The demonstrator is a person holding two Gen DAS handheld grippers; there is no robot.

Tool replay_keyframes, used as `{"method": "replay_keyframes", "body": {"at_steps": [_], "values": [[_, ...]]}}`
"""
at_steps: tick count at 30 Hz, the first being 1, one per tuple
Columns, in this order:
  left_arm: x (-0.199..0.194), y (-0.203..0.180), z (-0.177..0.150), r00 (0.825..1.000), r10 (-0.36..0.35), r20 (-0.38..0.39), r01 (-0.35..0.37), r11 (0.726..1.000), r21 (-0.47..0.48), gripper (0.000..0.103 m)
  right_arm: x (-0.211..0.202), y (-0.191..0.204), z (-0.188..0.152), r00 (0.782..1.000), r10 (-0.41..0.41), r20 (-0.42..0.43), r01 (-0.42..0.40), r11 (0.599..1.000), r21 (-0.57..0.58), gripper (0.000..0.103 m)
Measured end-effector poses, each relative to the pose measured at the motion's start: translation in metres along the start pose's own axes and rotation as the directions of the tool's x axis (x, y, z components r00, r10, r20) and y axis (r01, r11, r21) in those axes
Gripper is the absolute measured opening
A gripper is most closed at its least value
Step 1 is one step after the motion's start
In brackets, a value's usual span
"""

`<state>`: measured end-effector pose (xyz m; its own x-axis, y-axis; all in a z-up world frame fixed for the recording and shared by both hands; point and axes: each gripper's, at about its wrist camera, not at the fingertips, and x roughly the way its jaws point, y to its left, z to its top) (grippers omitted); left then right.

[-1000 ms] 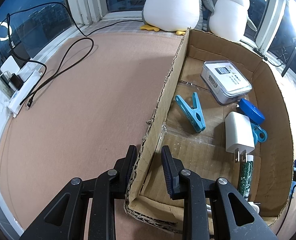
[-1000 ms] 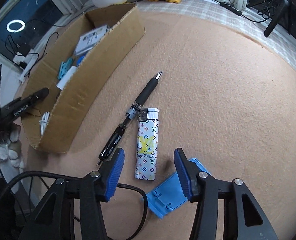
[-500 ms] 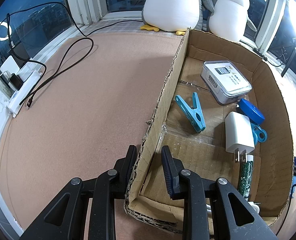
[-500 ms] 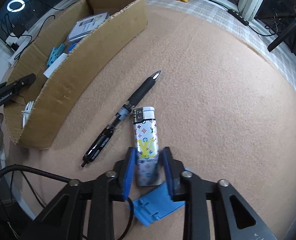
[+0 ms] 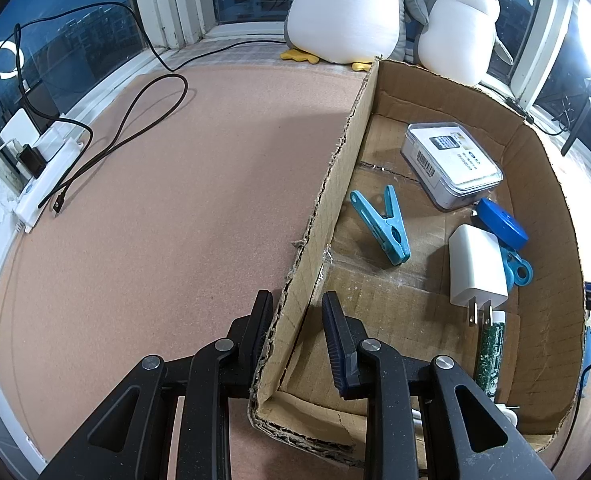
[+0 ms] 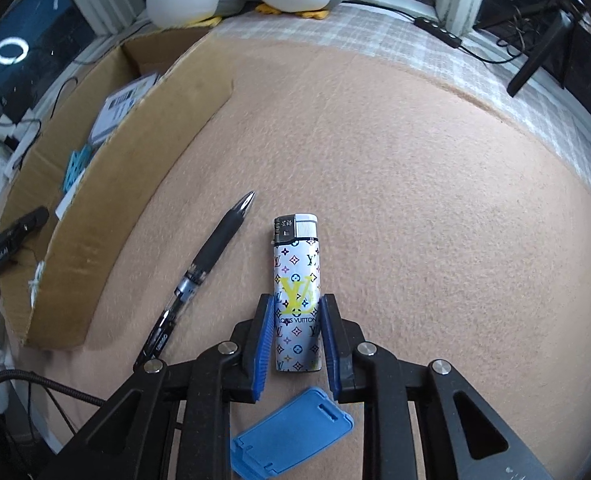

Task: Organize rigid objects
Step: 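Grasp the patterned lighter with the right gripper, then carry the lighter into the box and open the right gripper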

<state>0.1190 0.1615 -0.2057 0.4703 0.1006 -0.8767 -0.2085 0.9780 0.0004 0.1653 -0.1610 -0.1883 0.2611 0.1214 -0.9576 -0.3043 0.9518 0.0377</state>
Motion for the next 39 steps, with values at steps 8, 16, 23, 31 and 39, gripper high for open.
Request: {"method": "replay_keyframes", "body": {"at_steps": [8, 16, 23, 31, 39], "values": [[0.000, 0.000, 0.000, 1.000, 0.003, 0.000, -0.003, 1.000, 0.002, 0.028, -0.013, -0.009, -0.006, 0.997, 0.048, 0.065, -0.054, 0.995, 0.085, 0.021], [0.000, 0.000, -0.001, 1.000, 0.003, 0.000, -0.003, 1.000, 0.001, 0.028, -0.047, 0.009, 0.001, 0.987, 0.085, 0.138, -0.093, 0.994, 0.056, 0.021], [0.000, 0.000, -0.001, 1.000, 0.003, 0.000, -0.003, 1.000, 0.002, 0.028, -0.062, 0.050, 0.031, 0.974, 0.142, 0.175, -0.139, 0.990, -0.031, 0.021], [0.000, 0.000, -0.001, 1.000, 0.004, 0.000, -0.004, 1.000, 0.000, 0.028, -0.053, 0.095, 0.048, 0.966, 0.207, 0.156, -0.193, 0.976, -0.099, 0.021], [0.001, 0.000, -0.001, 1.000, 0.002, 0.001, -0.002, 1.000, -0.003, 0.028, -0.038, 0.141, 0.055, 0.962, 0.248, 0.114, -0.228, 0.960, -0.161, 0.021]]}}
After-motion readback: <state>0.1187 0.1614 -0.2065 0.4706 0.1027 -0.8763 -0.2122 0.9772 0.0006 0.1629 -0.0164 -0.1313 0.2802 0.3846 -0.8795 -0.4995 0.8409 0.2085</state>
